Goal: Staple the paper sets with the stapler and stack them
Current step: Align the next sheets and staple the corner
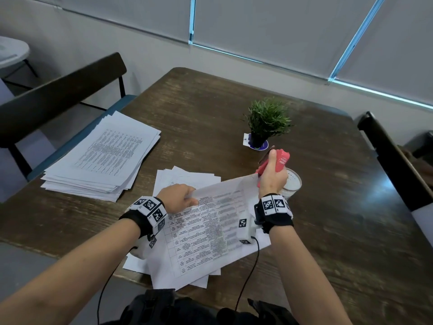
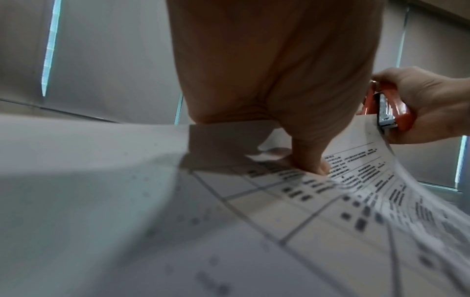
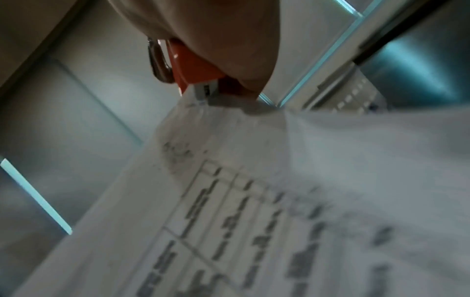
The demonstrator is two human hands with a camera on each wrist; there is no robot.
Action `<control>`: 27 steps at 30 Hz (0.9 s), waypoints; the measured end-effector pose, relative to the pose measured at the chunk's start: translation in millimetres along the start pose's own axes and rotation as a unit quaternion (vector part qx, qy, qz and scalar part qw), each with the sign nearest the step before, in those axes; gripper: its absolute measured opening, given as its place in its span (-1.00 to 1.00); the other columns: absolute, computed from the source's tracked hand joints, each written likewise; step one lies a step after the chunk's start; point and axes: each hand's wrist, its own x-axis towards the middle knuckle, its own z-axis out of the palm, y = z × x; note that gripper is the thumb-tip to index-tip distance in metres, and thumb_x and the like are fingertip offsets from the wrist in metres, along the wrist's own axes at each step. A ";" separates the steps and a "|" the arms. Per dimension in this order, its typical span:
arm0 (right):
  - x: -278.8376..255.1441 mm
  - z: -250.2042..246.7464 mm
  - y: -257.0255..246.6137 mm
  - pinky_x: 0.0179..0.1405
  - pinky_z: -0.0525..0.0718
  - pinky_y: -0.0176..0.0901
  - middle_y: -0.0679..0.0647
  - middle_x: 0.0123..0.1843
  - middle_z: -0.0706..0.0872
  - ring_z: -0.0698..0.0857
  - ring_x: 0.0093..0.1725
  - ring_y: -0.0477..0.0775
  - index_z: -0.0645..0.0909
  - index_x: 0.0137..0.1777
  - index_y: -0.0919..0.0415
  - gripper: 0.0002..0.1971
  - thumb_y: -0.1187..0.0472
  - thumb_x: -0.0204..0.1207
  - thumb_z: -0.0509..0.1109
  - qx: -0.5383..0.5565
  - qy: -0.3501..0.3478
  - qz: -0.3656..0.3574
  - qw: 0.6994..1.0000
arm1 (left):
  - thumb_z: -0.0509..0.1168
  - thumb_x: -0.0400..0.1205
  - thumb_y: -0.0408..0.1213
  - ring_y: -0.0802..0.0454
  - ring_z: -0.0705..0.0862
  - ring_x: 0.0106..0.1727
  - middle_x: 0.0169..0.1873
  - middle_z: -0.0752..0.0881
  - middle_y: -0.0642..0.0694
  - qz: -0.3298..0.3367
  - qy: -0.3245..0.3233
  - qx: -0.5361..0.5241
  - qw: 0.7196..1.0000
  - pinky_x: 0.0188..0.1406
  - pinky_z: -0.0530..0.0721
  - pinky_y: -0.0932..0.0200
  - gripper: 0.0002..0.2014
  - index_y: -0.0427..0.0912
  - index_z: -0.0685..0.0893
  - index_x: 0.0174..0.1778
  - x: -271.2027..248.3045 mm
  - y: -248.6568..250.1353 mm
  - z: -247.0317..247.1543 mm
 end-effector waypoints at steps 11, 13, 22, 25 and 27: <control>11.0 2.6 68.1 0.16 0.54 0.04 0.41 0.24 0.63 0.60 0.25 0.39 0.53 0.28 0.50 -0.49 0.02 0.59 0.38 -0.367 -0.052 0.053 0.927 | 0.09 0.79 -0.18 -0.01 0.59 -0.40 -0.39 0.60 -0.05 -0.112 0.118 -0.080 0.984 -0.48 0.47 0.17 -0.77 -0.23 0.58 0.08 -12.0 -46.9 -25.6; 11.0 3.7 85.6 0.12 0.59 0.01 0.37 0.16 0.71 0.65 0.19 0.36 0.63 0.19 0.47 -0.48 -0.06 0.59 0.36 -0.477 -0.118 0.046 0.870 | 0.08 0.79 -0.17 0.02 0.57 -0.41 -0.39 0.59 -0.05 -0.117 0.139 -0.088 0.979 -0.49 0.45 0.18 -0.78 -0.21 0.56 0.03 -15.1 -54.5 -32.3; -2.1 26.0 110.2 0.34 0.52 0.18 0.31 0.35 0.55 0.48 0.39 0.32 0.61 0.26 0.32 -0.51 -0.04 0.51 0.48 -0.566 -0.084 0.053 0.818 | 0.35 0.67 -0.15 0.23 0.58 -0.42 -0.42 0.65 0.07 -0.102 0.246 -0.183 0.946 -0.53 0.42 0.42 -0.76 -0.23 0.78 0.09 -17.9 -93.6 -62.9; -18.7 48.3 88.8 0.35 0.45 0.16 0.27 0.36 0.54 0.46 0.39 0.30 0.62 0.34 0.19 -0.59 -0.05 0.63 0.32 -0.545 -0.099 -0.038 0.832 | 0.39 0.64 -0.16 0.25 0.56 -0.45 -0.43 0.66 0.02 -0.099 0.281 -0.223 0.928 -0.58 0.39 0.48 -0.77 -0.26 0.79 0.03 -13.2 -104.1 -75.5; -36.3 71.3 78.1 0.29 0.52 0.07 0.27 0.30 0.65 0.58 0.31 0.30 0.60 0.35 0.23 -0.51 -0.14 0.68 0.18 -0.423 -0.207 -0.028 0.882 | 0.37 0.66 -0.18 0.16 0.57 -0.44 -0.40 0.68 -0.06 -0.093 0.305 -0.242 0.917 -0.54 0.41 0.38 -0.78 -0.28 0.79 -0.03 -8.8 -110.2 -86.4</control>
